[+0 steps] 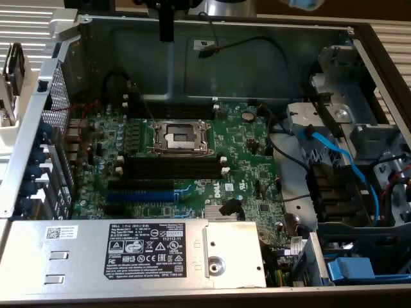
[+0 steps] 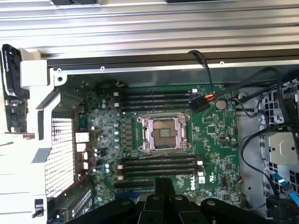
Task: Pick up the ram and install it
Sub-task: 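Reach for the ram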
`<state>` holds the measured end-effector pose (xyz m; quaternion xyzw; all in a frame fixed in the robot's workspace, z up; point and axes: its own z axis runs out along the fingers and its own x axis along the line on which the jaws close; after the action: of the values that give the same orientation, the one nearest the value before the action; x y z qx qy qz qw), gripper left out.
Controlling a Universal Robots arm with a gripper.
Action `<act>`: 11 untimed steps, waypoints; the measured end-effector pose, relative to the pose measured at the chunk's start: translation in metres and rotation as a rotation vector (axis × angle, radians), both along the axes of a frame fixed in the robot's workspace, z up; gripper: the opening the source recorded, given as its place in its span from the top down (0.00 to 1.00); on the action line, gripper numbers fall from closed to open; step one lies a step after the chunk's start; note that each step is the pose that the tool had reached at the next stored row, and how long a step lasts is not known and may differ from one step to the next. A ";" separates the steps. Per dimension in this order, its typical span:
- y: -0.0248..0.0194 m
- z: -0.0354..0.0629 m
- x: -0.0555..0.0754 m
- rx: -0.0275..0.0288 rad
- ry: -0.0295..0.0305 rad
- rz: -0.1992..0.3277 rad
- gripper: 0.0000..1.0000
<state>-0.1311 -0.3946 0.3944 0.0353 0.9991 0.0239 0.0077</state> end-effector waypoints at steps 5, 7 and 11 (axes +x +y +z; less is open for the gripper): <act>0.0118 0.0016 -0.013 -0.0007 0.0051 0.000 0.90; 0.0140 0.0022 -0.021 -0.0008 0.0052 0.001 0.90; 0.0163 0.0036 -0.038 -0.0008 0.0052 0.000 0.90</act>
<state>-0.1693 -0.3783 0.3980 0.0352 0.9991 0.0234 0.0052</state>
